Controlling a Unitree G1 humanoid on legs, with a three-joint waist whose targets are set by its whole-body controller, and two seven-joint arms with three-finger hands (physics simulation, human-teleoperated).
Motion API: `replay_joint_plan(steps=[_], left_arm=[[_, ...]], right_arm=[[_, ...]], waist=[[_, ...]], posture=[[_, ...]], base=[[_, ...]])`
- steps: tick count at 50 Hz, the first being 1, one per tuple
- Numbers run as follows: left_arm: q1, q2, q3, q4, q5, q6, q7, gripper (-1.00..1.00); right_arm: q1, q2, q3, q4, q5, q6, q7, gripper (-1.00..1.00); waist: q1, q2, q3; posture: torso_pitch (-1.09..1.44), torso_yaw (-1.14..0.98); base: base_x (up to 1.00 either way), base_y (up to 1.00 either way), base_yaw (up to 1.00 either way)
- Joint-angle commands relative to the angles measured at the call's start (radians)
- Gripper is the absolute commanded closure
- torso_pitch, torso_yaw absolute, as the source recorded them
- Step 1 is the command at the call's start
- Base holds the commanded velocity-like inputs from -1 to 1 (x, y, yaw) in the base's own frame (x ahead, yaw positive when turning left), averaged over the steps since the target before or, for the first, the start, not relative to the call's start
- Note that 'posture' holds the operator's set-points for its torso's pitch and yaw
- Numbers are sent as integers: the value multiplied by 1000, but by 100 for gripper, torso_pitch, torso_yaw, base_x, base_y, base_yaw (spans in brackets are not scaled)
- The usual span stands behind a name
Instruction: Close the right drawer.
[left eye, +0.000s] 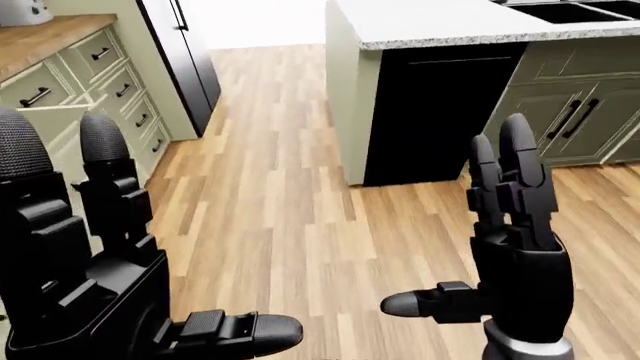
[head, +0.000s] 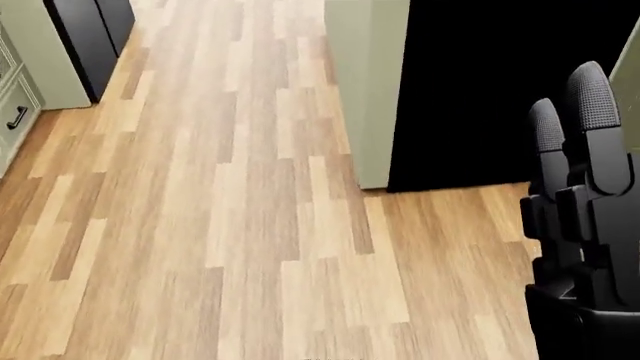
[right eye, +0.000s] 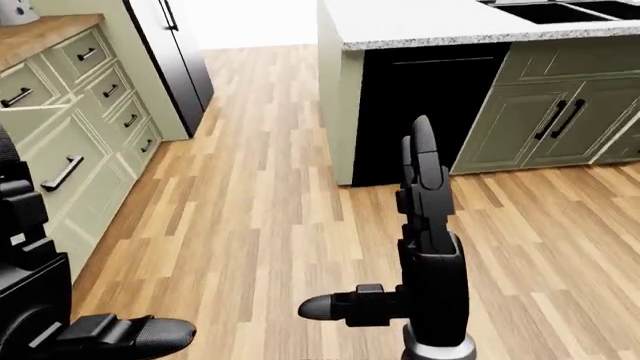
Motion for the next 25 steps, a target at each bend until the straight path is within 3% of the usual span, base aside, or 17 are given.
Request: replay_joint_plan(steps=[1, 3, 4, 5, 7, 9, 11, 13, 14, 18, 20, 22, 25], left_arm=[[-3, 3, 4, -23, -3, -17, 4, -100], [-2, 4, 3, -22, -4, -19, 4, -100], [-2, 4, 4, -22, -5, -19, 4, -100], [-1, 4, 4, -23, -5, -19, 3, -100], [-2, 5, 5, -23, -6, -19, 3, -100], [-2, 5, 6, -24, -7, -18, 2, -100], [0, 4, 4, -23, -7, -20, 2, -100], [0, 4, 4, -23, -7, -19, 1, -100], [0, 4, 3, -23, -6, -19, 1, -100], [1, 4, 2, -22, -5, -19, 2, -100], [1, 4, 3, -23, -5, -19, 3, -100], [0, 4, 3, -23, -5, -17, 4, -100], [-1, 4, 3, -23, -4, -15, 4, -100]], right_arm=[[-7, 2, 7, -27, 0, -23, 0, -100], [-8, 4, 5, -32, 4, -16, -1, -100], [-9, 5, 3, -39, 9, -7, -1, -100], [-9, 5, 1, -41, 11, -3, -1, -100], [-10, 5, 1, -42, 12, -1, 0, -100], [-11, 5, 3, -43, 12, 2, 0, -100], [-11, 4, 5, -43, 6, 3, 0, -100], [-12, 4, 5, -40, 3, 4, -1, -100], [-12, 4, 8, -41, -1, 5, 0, -100], [-12, 1, 10, -40, -1, 7, 3, -100], [-11, 2, 8, -42, 5, 7, 5, -100], [-12, 1, 9, -41, 2, 8, 6, -100], [-17, 3, 5, -44, -15, 14, 3, -100]], waist=[[4, 8, -7], [16, 63, -23], [39, 14, -8], [18, 37, -1], [12, 9, -41], [16, -10, -40], [25, -44, -39], [33, -98, -50], [31, -75, -39], [18, -65, -63], [12, -65, -40], [10, -56, -43], [8, -13, -37]], posture=[[0, 0], [0, 0], [0, 0], [0, 0], [0, 0], [0, 0], [0, 0], [0, 0], [0, 0], [0, 0], [0, 0], [0, 0], [0, 0]], base=[[0, 0, -61], [0, 0, -58], [0, -30, 0], [0, 0, 0], [0, 0, 0], [0, 0, 0], [0, 0, 0], [0, 0, 0], [0, 0, 0], [0, 4, 0], [0, 15, 0], [0, 15, 0], [0, 15, 0]])
